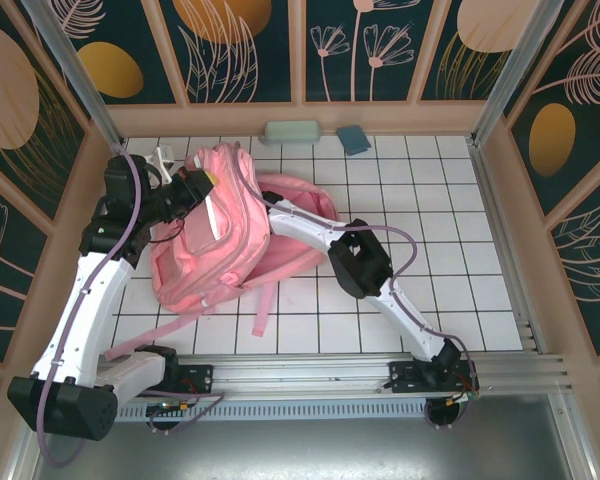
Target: Pack books, pencil case, and school supplies into a backpack
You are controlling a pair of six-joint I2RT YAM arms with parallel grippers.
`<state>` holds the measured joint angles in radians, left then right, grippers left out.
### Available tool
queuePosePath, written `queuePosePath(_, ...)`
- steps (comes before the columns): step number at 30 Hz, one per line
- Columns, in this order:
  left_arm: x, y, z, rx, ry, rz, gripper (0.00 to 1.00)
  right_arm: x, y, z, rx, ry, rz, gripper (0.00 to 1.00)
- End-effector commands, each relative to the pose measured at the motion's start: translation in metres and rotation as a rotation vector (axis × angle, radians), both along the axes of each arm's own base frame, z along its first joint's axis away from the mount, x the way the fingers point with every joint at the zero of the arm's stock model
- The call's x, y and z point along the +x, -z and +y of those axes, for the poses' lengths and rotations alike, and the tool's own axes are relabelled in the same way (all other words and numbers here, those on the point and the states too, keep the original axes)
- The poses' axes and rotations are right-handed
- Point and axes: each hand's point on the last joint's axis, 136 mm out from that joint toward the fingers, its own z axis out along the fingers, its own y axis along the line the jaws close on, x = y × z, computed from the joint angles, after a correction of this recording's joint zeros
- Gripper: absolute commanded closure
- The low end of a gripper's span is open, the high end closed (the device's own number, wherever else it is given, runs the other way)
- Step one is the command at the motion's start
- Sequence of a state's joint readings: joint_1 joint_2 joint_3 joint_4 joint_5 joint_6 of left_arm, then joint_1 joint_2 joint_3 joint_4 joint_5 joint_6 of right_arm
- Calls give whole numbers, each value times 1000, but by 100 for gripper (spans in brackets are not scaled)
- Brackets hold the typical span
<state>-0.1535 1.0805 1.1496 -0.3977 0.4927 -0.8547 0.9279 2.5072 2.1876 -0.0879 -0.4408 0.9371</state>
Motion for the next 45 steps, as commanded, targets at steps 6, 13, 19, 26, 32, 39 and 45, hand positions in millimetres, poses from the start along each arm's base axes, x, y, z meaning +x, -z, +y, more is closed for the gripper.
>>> queuePosePath(6, -22, -84, -17, -38, 118, -310, 100, -22, -50, -35, 14, -59, -185, 1)
queuePosePath(13, -19, -78, -14, -31, 99, -295, 100, -26, -77, -78, 33, -43, -236, 1)
queuePosePath(19, -12, -71, -13, -25, 84, -276, 100, -18, -74, -120, -12, 25, -244, 1)
queuePosePath(26, -3, -53, -15, -22, 88, -241, 100, -2, -84, -189, -58, 123, -297, 1)
queuePosePath(32, 8, -26, -18, -12, 93, -193, 100, 12, -98, -261, -45, 216, -312, 7)
queuePosePath(39, 16, -8, -18, 14, 90, -169, 100, 76, -86, -371, -14, 566, -185, 23)
queuePosePath(45, 17, -2, -19, 19, 99, -169, 100, 147, -32, -421, 103, 726, 19, 33)
